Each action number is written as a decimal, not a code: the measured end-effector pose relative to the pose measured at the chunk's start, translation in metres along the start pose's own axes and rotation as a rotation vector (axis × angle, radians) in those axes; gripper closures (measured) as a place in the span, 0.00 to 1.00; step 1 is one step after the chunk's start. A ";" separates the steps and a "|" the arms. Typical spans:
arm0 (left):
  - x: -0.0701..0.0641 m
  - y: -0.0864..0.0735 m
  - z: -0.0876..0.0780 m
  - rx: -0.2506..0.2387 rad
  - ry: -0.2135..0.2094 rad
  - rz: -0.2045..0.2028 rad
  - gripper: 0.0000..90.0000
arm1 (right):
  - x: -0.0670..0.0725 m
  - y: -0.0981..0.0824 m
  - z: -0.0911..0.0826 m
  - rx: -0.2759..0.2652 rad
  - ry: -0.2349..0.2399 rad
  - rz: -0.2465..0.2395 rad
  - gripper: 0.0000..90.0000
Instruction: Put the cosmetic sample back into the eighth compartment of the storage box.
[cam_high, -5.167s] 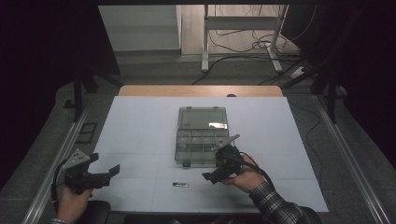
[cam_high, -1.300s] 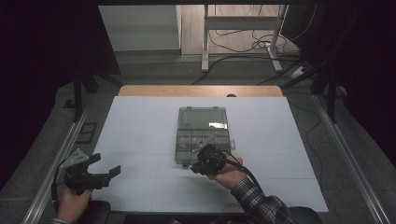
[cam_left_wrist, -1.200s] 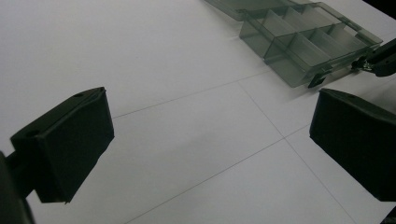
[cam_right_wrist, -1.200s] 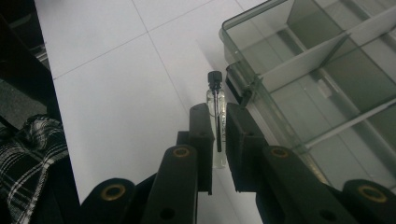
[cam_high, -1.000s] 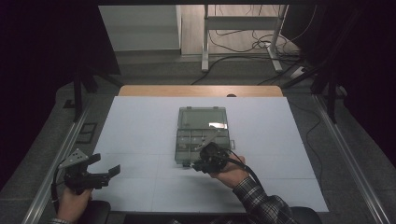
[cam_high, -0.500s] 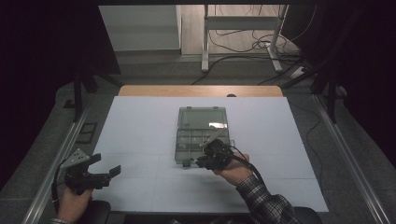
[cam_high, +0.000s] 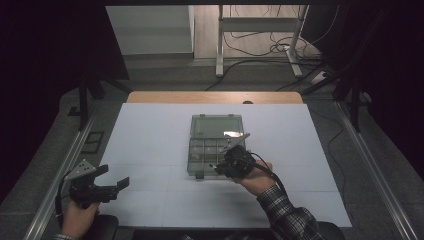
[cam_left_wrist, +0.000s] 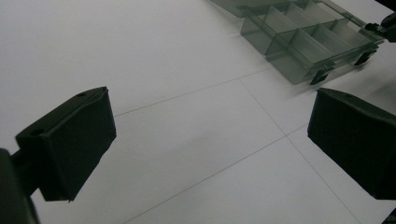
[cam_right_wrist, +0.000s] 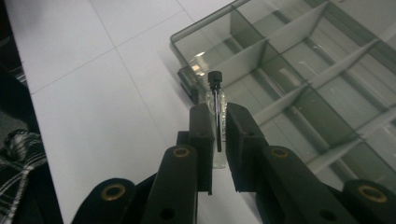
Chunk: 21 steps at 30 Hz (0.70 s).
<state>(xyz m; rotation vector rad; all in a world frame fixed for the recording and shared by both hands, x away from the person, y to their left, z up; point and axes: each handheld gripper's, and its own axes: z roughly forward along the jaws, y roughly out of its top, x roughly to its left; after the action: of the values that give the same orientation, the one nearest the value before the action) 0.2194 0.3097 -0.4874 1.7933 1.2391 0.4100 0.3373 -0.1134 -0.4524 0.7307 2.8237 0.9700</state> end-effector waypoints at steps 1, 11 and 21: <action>0.000 0.000 0.000 0.000 0.000 0.000 0.02 | -0.001 0.000 -0.001 0.000 -0.004 0.003 0.90; 0.000 0.000 0.000 0.001 -0.001 -0.003 0.02 | -0.013 -0.004 -0.007 -0.010 -0.042 0.032 0.90; 0.001 0.000 0.000 0.003 -0.002 -0.005 0.02 | -0.022 -0.008 -0.012 -0.012 -0.076 0.061 0.90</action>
<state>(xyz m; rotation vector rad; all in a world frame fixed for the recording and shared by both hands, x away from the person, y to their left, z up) 0.2199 0.3100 -0.4877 1.7922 1.2428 0.4038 0.3511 -0.1360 -0.4496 0.8377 2.7430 0.9459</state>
